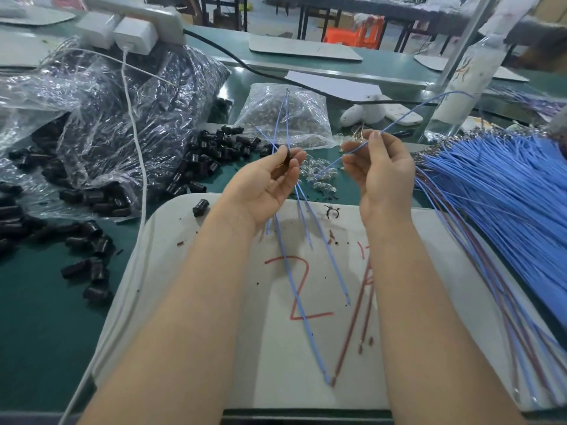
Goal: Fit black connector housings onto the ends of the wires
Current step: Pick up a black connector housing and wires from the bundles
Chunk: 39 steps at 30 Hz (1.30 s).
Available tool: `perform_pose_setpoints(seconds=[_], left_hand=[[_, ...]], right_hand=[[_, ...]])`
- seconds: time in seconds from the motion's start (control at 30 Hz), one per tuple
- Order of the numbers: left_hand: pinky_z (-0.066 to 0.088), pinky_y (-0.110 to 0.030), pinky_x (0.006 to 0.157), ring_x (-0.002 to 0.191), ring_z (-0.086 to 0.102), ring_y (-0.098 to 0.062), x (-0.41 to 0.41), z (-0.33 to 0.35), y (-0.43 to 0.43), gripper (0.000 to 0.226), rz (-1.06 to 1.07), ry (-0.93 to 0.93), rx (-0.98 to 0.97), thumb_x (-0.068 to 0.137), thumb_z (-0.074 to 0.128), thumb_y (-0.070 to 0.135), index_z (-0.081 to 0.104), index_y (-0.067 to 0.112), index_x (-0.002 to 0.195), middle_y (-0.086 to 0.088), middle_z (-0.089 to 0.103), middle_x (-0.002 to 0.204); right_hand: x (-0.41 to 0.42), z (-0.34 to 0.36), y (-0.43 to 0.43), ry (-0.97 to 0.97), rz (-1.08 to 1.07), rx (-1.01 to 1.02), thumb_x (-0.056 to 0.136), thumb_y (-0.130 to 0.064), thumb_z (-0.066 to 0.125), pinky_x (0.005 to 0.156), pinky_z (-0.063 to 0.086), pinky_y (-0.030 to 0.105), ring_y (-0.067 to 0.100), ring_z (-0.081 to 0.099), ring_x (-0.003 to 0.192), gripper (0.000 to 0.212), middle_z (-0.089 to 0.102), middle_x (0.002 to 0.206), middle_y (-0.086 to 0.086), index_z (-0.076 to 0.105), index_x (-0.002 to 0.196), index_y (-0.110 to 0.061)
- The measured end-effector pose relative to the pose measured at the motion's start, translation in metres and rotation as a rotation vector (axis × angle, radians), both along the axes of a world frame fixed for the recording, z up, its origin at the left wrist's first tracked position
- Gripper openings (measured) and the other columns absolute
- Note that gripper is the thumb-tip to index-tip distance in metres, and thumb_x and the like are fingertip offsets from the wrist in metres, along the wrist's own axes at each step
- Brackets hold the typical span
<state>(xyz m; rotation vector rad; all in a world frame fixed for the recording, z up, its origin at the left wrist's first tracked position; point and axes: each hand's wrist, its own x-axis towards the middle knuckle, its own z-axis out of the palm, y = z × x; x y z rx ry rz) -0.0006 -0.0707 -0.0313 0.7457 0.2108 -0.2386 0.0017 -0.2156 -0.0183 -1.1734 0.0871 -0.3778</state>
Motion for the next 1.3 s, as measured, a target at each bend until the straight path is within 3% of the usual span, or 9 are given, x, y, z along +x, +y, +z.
perform_pose_setpoints(seconds=[0.07,0.17,0.3,0.37,0.53,0.7,0.93,1.1,1.3], left_hand=[[0.055,-0.013,0.059,0.06,0.065,-0.008,0.002,-0.001,0.0,0.019,0.025,-0.011,-0.007,0.098,0.045,0.004,0.059,-0.006,0.089,-0.011,0.067,0.081],[0.055,-0.013,0.062,0.068,0.069,-0.01,0.003,-0.005,-0.005,0.011,0.085,-0.112,0.183,0.095,0.047,-0.003,0.056,-0.003,0.089,-0.014,0.066,0.086],[0.054,-0.023,0.077,0.08,0.067,-0.015,0.005,-0.016,-0.009,0.011,0.249,-0.334,0.829,0.088,0.064,0.005,0.061,0.015,0.085,-0.005,0.069,0.087],[0.051,-0.021,0.079,0.078,0.062,-0.011,0.005,-0.019,-0.009,0.01,0.301,-0.443,1.077,0.085,0.068,0.01,0.063,0.019,0.087,0.005,0.067,0.086],[0.048,-0.012,0.075,0.079,0.059,-0.008,0.004,-0.021,-0.012,0.013,0.327,-0.529,1.161,0.085,0.066,0.005,0.064,0.015,0.092,0.0,0.065,0.09],[0.051,-0.02,0.08,0.08,0.058,-0.011,0.001,-0.022,-0.016,0.014,0.317,-0.575,1.226,0.084,0.064,0.001,0.065,0.011,0.094,-0.012,0.065,0.098],[0.05,-0.025,0.078,0.077,0.059,-0.019,0.001,-0.023,-0.018,0.011,0.317,-0.657,1.316,0.083,0.067,0.004,0.067,0.009,0.093,-0.007,0.063,0.089],[0.044,-0.019,0.076,0.078,0.055,-0.01,0.0,-0.025,-0.017,0.013,0.315,-0.669,1.404,0.085,0.069,0.016,0.07,0.011,0.097,0.002,0.061,0.088],[0.048,-0.036,0.082,0.085,0.058,-0.019,-0.003,-0.022,-0.018,0.014,0.32,-0.703,1.478,0.086,0.067,0.018,0.068,0.012,0.099,0.002,0.061,0.087]], right_hand=[[-0.001,0.001,0.0,-0.005,0.024,0.047,0.1,-0.008,0.044,0.055,0.051,0.018,0.009,0.06,0.051,0.019,0.066,0.069,0.006,0.057,0.088,-0.011],[-0.002,0.002,-0.001,-0.02,0.06,0.12,0.099,-0.005,0.045,0.059,0.053,0.019,0.01,0.063,0.058,0.019,0.066,0.071,0.006,0.059,0.088,-0.009],[-0.004,0.005,-0.002,-0.065,0.091,0.169,0.1,-0.011,0.047,0.062,0.054,0.02,0.012,0.065,0.063,0.018,0.069,0.075,0.006,0.061,0.089,-0.014],[-0.005,0.006,-0.001,-0.089,0.085,0.163,0.1,-0.013,0.047,0.063,0.054,0.021,0.013,0.065,0.063,0.017,0.07,0.075,0.007,0.06,0.09,-0.014],[-0.005,0.004,0.002,-0.129,0.065,0.104,0.1,-0.012,0.045,0.064,0.055,0.022,0.014,0.067,0.064,0.015,0.069,0.076,0.008,0.057,0.093,-0.012],[-0.005,0.004,0.004,-0.142,0.054,0.087,0.101,-0.011,0.045,0.064,0.055,0.022,0.014,0.067,0.064,0.014,0.067,0.079,0.012,0.057,0.093,-0.011],[-0.006,0.003,0.006,-0.134,0.075,0.061,0.101,-0.01,0.044,0.063,0.054,0.021,0.013,0.066,0.062,0.015,0.065,0.079,0.012,0.055,0.091,-0.01],[-0.006,0.003,0.004,-0.122,0.077,0.072,0.101,-0.011,0.044,0.061,0.053,0.021,0.013,0.067,0.063,0.017,0.067,0.076,0.009,0.056,0.089,-0.01],[-0.005,0.002,0.008,-0.061,0.12,0.037,0.101,-0.011,0.043,0.058,0.053,0.02,0.012,0.066,0.059,0.02,0.067,0.072,0.009,0.056,0.086,-0.008]])
